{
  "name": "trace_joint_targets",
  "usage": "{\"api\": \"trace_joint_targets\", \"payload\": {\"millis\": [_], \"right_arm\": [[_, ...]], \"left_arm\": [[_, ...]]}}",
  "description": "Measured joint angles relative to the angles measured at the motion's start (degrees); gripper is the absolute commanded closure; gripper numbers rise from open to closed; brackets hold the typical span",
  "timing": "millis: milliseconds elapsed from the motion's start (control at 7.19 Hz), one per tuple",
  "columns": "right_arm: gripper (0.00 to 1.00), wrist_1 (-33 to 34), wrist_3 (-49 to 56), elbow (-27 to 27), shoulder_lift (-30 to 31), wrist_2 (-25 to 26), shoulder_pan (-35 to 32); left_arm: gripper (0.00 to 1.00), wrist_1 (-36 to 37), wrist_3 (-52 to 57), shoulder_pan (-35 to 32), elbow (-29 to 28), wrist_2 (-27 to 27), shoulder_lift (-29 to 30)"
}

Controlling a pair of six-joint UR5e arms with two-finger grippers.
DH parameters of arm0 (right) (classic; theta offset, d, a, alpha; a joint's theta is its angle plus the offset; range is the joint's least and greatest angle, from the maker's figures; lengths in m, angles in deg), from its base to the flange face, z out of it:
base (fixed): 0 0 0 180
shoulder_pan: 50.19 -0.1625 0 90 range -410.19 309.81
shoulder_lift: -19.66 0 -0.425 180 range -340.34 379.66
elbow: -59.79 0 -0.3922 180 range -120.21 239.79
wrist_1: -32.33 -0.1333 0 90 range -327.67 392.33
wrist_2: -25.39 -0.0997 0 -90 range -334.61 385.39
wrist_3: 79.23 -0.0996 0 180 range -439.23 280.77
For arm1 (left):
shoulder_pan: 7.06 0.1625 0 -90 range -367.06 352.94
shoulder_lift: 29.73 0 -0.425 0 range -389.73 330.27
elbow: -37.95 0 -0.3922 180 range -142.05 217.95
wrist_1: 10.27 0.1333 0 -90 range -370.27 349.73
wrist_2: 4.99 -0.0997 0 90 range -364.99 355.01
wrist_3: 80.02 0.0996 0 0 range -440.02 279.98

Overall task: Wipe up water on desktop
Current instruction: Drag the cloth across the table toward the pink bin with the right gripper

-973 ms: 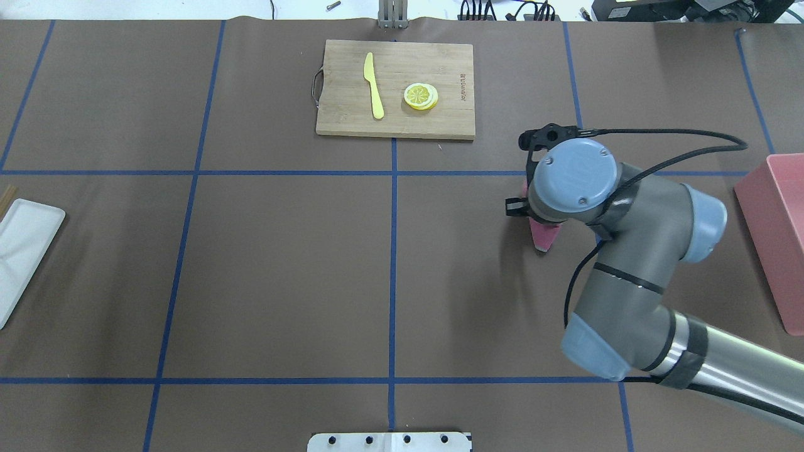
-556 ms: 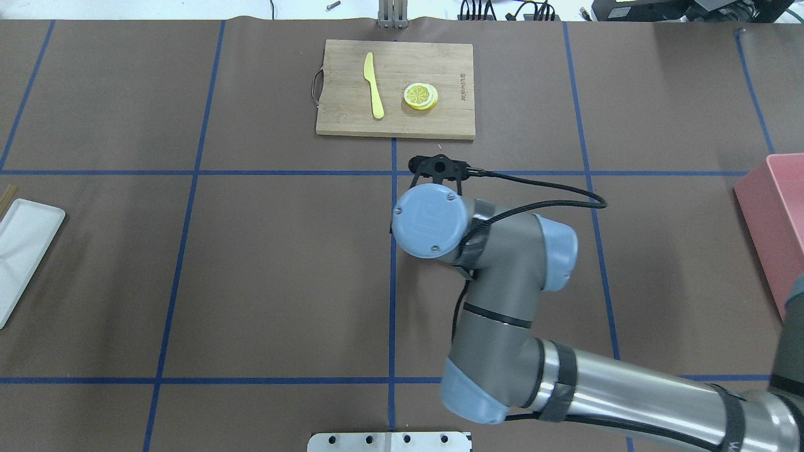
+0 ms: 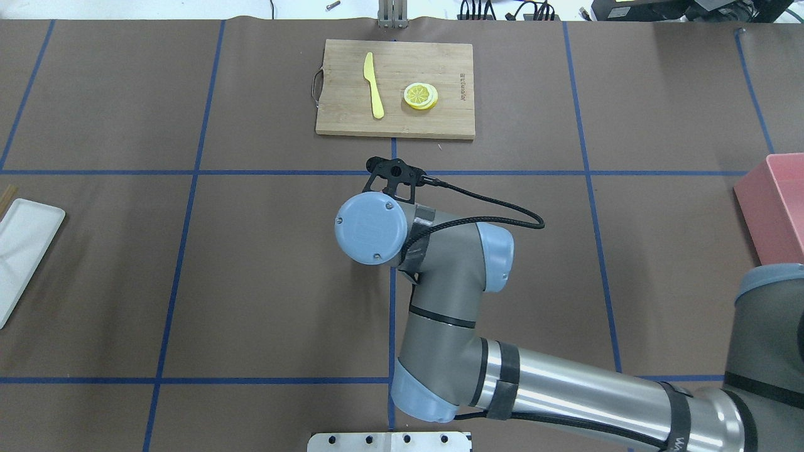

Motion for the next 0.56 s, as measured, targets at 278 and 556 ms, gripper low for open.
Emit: {"api": "trace_joint_targets", "payload": {"millis": [278,556], "right_arm": [[1.00,1.4,8.1,13.1,14.1,-0.8,-1.7],[1.00,2.6,16.9,20.7,26.1,-2.5,-4.5]], "left_arm": [[0.02,0.0,0.0,0.0,0.1,0.7,0.0],[0.02,0.0,0.0,0.0,0.0,1.7,0.0]]}}
